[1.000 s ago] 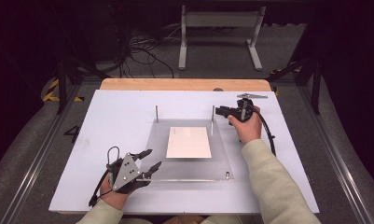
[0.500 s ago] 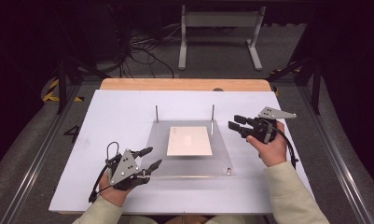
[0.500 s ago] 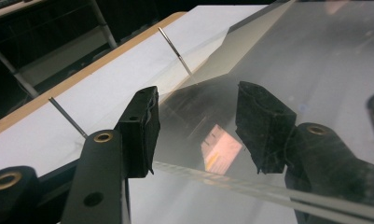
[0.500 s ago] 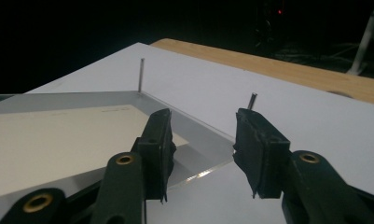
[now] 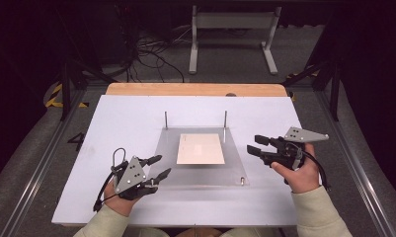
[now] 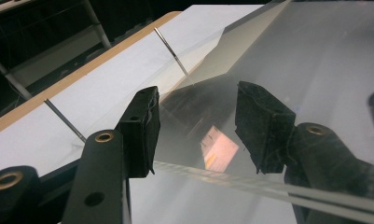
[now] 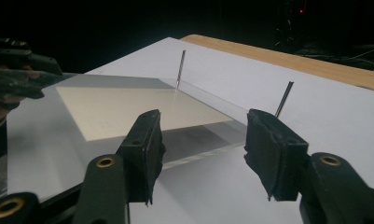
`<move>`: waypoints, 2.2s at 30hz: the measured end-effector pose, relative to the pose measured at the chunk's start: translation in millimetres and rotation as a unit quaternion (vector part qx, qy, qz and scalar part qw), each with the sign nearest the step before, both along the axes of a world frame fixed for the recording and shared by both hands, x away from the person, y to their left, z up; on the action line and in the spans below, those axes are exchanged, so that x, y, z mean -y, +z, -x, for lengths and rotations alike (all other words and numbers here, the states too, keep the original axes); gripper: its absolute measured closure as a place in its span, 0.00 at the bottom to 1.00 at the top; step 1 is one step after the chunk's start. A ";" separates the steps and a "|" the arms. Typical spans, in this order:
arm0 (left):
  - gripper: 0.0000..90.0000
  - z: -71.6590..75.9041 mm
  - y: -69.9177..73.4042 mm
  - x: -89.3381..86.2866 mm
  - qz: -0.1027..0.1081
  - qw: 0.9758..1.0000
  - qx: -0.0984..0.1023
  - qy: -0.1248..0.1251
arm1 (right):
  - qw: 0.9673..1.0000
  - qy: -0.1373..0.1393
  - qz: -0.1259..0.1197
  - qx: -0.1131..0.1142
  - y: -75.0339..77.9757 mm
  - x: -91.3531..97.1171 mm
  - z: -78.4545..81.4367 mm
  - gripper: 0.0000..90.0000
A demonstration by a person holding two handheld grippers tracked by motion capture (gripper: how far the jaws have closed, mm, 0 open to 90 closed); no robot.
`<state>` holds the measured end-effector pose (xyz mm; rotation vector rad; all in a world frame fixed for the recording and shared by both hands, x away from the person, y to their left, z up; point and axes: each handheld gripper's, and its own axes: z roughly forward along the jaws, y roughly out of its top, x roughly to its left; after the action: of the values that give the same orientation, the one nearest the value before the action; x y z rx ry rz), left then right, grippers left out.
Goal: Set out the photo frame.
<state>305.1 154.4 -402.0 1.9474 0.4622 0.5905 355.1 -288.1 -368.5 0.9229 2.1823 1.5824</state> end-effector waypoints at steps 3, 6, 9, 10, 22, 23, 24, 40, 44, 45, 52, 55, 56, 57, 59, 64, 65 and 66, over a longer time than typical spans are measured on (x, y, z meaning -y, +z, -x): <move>0.55 0.0 0.6 -0.2 -0.002 1.000 -0.002 0.000 | 1.000 0.010 0.015 0.010 2.4 4.2 13.4 0.47; 0.55 -0.2 0.3 -0.4 -0.001 1.000 -0.003 -0.001 | 0.999 0.014 0.028 0.015 5.6 4.8 22.4 0.45; 0.54 -0.2 0.3 -0.4 -0.001 1.000 -0.003 -0.002 | 0.998 0.024 0.044 0.031 8.2 4.9 31.1 0.44; 0.54 -0.2 0.3 -0.4 -0.001 1.000 -0.003 -0.002 | 0.998 0.024 0.044 0.031 8.2 4.9 31.1 0.44; 0.54 -0.5 0.3 -0.8 0.002 1.000 -0.003 -0.003 | 0.990 0.073 0.114 0.051 -12.2 -0.7 41.0 0.32; 0.54 -0.5 0.4 -0.8 0.002 1.000 -0.004 -0.003 | 0.989 0.076 0.117 0.054 -13.7 -2.8 40.5 0.31; 0.54 -0.5 0.5 -0.8 0.002 1.000 -0.004 -0.003 | 0.988 0.080 0.117 0.058 -14.7 -5.0 40.1 0.30; 0.54 -0.5 0.1 -0.2 0.004 1.000 -0.005 -0.005 | 0.980 0.115 0.085 0.139 -20.7 -41.6 43.4 0.22; 0.54 -0.3 0.1 0.3 0.002 1.000 -0.005 -0.006 | 0.977 0.121 0.091 0.149 -24.9 -52.0 41.2 0.22; 0.54 -0.5 0.2 0.7 0.002 1.000 -0.003 -0.006 | 0.977 0.120 0.086 0.152 -27.0 -54.1 38.9 0.23; 0.54 -0.6 -0.1 0.7 0.004 1.000 -0.004 -0.007 | 0.973 0.125 0.087 0.173 -30.1 -57.0 33.7 0.54; 0.54 -0.7 -0.1 0.9 0.009 1.000 -0.007 -0.006 | 0.975 0.126 0.074 0.164 -31.6 -58.0 32.7 0.59; 0.54 -0.9 0.1 0.9 0.009 1.000 -0.005 -0.006 | 0.975 0.125 0.075 0.165 -32.0 -58.3 32.9 0.59; 0.54 -0.9 0.1 0.9 0.009 1.000 -0.005 -0.006 | 0.975 0.125 0.075 0.165 -32.0 -58.3 32.9 0.59; 0.54 -1.2 0.5 0.8 0.011 1.000 -0.005 -0.005 | 0.975 0.120 0.080 0.168 -31.4 -59.0 33.5 0.60; 0.54 -1.7 3.8 1.1 0.014 1.000 0.003 0.002 | 0.975 0.111 0.086 0.172 -27.6 -60.6 33.8 0.62; 0.55 -1.8 5.3 1.5 0.013 1.000 0.005 0.003 | 0.975 0.109 0.085 0.173 -26.8 -60.7 33.5 0.63; 0.55 -1.5 6.1 2.0 0.014 1.000 0.008 0.007 | 0.975 0.107 0.084 0.173 -25.4 -60.7 33.0 0.63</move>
<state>306.6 152.4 -395.8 1.9124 0.4725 0.6053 322.1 -227.4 -393.9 0.3395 2.1740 1.4851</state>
